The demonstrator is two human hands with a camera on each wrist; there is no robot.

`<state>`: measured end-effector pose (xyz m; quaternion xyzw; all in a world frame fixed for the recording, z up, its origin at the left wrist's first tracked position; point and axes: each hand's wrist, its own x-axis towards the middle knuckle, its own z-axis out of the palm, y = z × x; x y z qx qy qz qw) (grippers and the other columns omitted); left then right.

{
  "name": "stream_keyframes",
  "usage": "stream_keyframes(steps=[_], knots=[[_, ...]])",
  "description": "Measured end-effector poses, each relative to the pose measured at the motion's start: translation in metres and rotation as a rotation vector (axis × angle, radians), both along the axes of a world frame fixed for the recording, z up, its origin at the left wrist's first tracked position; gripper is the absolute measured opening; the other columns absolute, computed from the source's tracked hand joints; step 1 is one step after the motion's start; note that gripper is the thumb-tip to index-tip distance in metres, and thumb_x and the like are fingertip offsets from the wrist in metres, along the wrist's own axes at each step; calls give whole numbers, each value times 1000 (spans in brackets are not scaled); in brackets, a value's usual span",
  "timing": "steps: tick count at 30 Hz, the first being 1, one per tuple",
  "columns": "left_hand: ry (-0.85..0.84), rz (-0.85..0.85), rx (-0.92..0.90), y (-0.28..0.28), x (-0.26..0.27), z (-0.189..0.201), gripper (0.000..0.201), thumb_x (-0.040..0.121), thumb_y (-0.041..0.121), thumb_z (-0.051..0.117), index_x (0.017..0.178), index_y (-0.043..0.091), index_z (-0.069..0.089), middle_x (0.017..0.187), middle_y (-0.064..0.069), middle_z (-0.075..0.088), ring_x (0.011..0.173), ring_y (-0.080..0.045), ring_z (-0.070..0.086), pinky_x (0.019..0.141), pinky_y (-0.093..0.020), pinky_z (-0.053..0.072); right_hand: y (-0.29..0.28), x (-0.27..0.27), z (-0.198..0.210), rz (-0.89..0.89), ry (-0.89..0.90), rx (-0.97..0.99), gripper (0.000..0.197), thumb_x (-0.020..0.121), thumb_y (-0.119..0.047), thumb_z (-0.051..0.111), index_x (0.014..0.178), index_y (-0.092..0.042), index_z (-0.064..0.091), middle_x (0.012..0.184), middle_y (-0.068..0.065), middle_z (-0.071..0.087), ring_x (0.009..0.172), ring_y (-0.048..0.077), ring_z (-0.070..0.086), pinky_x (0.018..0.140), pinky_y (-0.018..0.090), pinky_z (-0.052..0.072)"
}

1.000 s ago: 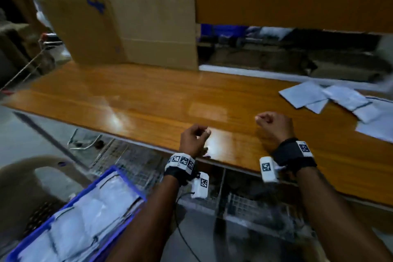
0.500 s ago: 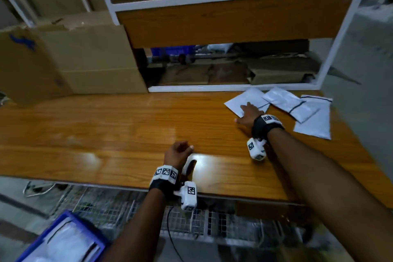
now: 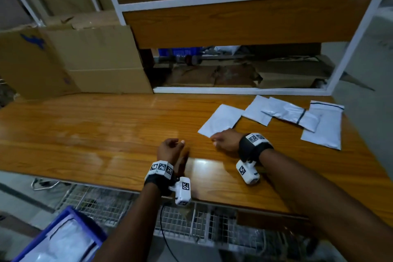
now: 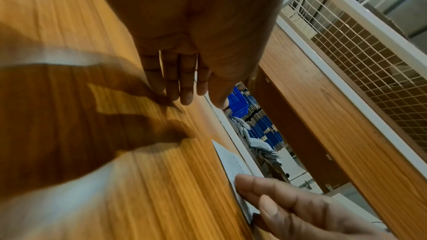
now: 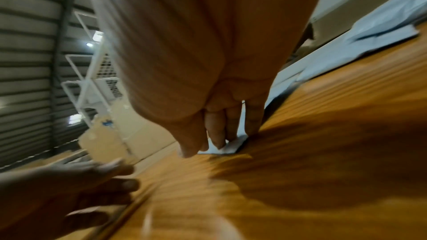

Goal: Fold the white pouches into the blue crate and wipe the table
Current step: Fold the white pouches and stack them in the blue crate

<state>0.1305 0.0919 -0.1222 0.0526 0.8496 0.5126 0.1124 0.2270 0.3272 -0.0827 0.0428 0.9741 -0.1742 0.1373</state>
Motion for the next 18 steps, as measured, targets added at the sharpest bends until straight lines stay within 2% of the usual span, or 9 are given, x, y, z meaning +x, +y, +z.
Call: stream_keyframes(steps=[3,5,7,10,13,16,18], knots=[[3,16,-65,3,-9,-1,41,79,42,80,106,12,71,100,-7,74,95,-25,70,91,-42,56,-25,9,-4,88,-13,-69,37,98,-34,50,134,-29,57,140,-3,56,128,19,50,109,38,39],[7,15,-104,6,-10,-1,48,78,47,79,109,12,70,100,-9,73,96,-27,70,89,-40,56,-33,15,-2,100,10,-130,35,99,-29,52,133,-28,59,138,-6,58,127,15,51,108,35,40],[-6,-8,-126,11,-9,0,54,76,51,79,111,11,68,99,-10,73,92,-26,69,84,-36,57,-29,22,5,1,74,-203,34,98,-26,54,132,-27,61,138,-7,58,127,13,51,106,30,40],[29,-99,-258,23,-7,2,68,70,71,71,103,12,70,92,-7,73,84,-25,69,77,-35,58,4,28,9,-276,154,-256,34,97,-30,56,131,-29,60,141,-5,54,126,17,52,106,36,42],[80,-148,-465,36,-10,4,78,57,88,59,89,18,68,85,-3,70,83,-25,66,74,-34,57,51,29,8,-463,172,-116,43,97,-36,50,140,-29,49,147,4,48,128,26,50,105,41,43],[64,-109,-550,44,-16,3,75,44,85,65,85,23,64,88,-1,69,85,-25,65,77,-36,58,88,23,-2,-490,106,65,56,98,-38,48,149,-21,35,156,9,33,140,30,36,113,44,32],[40,-97,-533,42,-19,2,70,46,79,71,87,23,64,89,-1,68,86,-25,65,77,-34,57,104,14,-15,-472,35,136,64,98,-44,46,153,-19,26,162,9,17,146,30,23,118,47,21]])
